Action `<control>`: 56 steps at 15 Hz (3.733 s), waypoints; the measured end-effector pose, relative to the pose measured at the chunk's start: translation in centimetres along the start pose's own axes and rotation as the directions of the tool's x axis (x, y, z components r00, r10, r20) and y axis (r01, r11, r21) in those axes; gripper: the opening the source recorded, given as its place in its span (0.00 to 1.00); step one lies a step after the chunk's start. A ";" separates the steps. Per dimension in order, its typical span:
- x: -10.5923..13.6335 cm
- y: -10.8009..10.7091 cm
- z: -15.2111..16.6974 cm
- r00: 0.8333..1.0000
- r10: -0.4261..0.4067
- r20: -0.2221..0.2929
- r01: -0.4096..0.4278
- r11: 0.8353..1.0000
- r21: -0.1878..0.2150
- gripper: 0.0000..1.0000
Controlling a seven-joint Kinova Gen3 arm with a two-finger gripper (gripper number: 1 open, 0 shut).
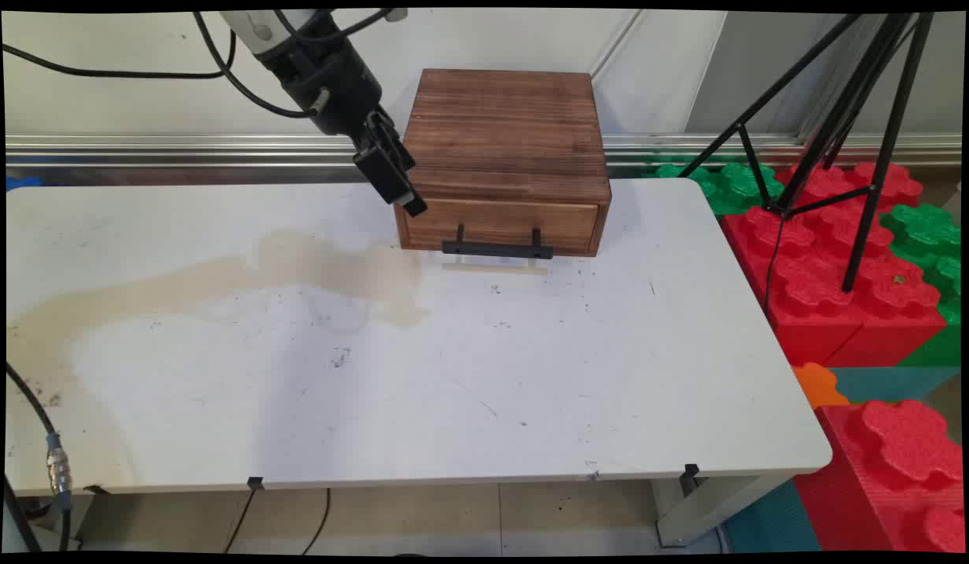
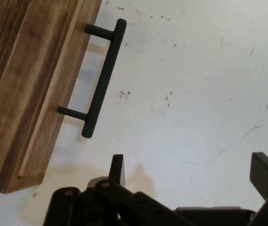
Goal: Open the drawer
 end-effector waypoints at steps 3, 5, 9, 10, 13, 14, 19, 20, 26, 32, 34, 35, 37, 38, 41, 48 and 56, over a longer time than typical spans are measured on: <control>0.2 -0.1 1.0 1.000 0.023 0.009 -0.023 1.000 0.000 1.00; 0.6 -0.2 1.9 0.999 0.041 0.015 -0.041 0.999 0.003 1.00; 1.6 -0.4 4.1 0.997 0.068 0.020 -0.069 0.998 0.011 1.00; 1.8 -0.4 4.5 0.997 0.072 0.020 -0.073 0.997 0.012 1.00; 2.6 -0.5 6.2 0.996 0.088 0.024 -0.088 0.996 0.016 1.00; 2.7 -0.6 6.7 0.995 0.092 0.026 -0.093 0.996 0.017 1.00; 3.6 -0.8 10.0 0.989 0.136 0.049 -0.137 0.990 0.019 1.00; 3.7 -0.8 10.7 0.988 0.143 0.053 -0.144 0.989 0.018 1.00; 4.1 -1.2 13.6 0.983 0.167 0.073 -0.169 0.986 0.016 1.00; 4.3 -1.9 16.4 0.971 0.216 0.107 -0.219 0.976 0.016 1.00; 4.5 -2.2 17.2 0.965 0.234 0.119 -0.238 0.971 0.018 1.00; 4.5 -2.3 17.6 0.961 0.244 0.126 -0.249 0.968 0.019 1.00; 4.7 -2.6 18.3 0.954 0.267 0.138 -0.273 0.962 0.020 1.00; 4.7 -2.7 18.5 0.951 0.274 0.142 -0.280 0.960 0.020 1.00; 4.8 -3.1 19.4 0.935 0.316 0.161 -0.323 0.946 0.013 1.00; 4.6 -3.5 20.8 0.899 0.389 0.200 -0.395 0.919 -0.010 1.00; 4.4 -3.7 22.2 0.885 0.409 0.223 -0.415 0.909 -0.021 1.00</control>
